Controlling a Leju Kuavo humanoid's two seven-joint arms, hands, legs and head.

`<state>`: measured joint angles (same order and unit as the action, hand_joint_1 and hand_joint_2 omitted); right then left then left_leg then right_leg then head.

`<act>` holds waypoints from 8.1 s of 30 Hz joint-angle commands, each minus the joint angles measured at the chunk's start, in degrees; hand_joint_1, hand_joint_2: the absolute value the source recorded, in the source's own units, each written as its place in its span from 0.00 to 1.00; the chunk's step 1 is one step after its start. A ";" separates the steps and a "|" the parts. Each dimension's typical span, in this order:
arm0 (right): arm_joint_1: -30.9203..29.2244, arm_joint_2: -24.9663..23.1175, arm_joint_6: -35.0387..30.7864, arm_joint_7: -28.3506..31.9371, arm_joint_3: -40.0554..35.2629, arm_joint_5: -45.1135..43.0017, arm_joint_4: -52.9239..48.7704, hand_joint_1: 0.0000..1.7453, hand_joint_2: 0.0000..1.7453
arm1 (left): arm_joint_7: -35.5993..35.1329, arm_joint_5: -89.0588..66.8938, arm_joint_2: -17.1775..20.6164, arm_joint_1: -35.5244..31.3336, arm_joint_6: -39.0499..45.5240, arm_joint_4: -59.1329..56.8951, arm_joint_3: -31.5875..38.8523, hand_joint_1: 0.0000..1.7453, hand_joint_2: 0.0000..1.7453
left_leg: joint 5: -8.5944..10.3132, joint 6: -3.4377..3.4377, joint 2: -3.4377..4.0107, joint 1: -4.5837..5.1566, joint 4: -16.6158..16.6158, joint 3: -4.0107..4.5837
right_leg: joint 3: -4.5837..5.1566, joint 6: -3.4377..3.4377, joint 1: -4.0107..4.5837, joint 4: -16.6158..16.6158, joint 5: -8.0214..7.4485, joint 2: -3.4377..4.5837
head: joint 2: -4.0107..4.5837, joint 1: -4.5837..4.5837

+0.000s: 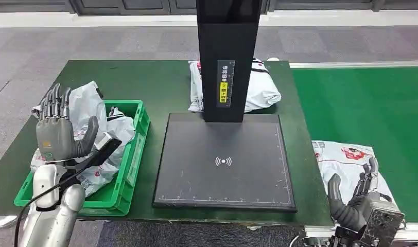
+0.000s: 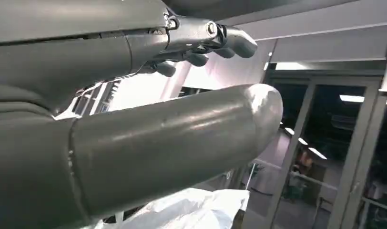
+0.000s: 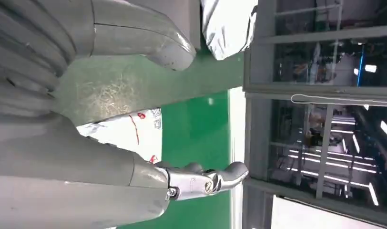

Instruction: Moved the parcel from conveyor to table for the left to box.

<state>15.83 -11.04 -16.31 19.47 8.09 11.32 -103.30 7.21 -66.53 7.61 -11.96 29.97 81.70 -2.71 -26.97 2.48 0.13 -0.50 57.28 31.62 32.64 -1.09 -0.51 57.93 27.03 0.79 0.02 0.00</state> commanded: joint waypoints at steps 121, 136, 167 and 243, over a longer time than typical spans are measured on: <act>-55.70 -0.88 40.17 -15.34 -33.36 -34.58 62.27 1.00 1.00 | 24.97 52.84 -19.00 5.25 -27.66 4.08 -2.67 0.00 1.00 | 0.64 -0.76 -0.24 0.26 0.46 1.24 | 0.82 0.74 -0.04 -0.04 -0.71 -0.29 | 0.00 0.00; -61.44 -1.12 30.59 -13.09 -52.78 -9.80 74.24 0.00 0.00 | 24.77 53.56 -17.94 9.08 -26.45 7.17 -1.29 0.00 1.00 | 0.62 -0.73 -0.44 0.27 0.44 1.24 | 0.74 0.74 -0.06 -0.04 -0.63 -0.45 | -0.02 0.00; -50.58 7.19 5.29 -25.51 -42.48 22.82 49.89 0.00 0.00 | 22.55 50.73 -18.92 13.49 -25.98 13.18 0.61 0.00 1.00 | 0.67 -0.77 -0.58 0.21 0.45 1.32 | 0.72 0.76 0.01 -0.14 -0.66 -0.63 | -0.02 0.00; -9.82 3.05 -2.99 2.23 -11.88 -4.57 4.31 0.00 1.00 | -3.49 -23.47 -10.52 -6.50 10.03 11.94 -9.68 1.00 1.00 | 0.93 -0.78 -0.34 0.20 0.49 1.66 | 1.13 0.78 0.01 -0.10 -0.96 -0.43 | -0.02 0.00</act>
<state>5.92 -8.33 -19.17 21.29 -7.10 7.63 -102.49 2.71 -86.95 -5.03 -21.04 40.26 78.37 -20.85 -26.03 1.71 -0.33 -0.25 57.78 33.29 33.78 -0.30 -0.56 57.89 26.11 0.27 0.00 0.00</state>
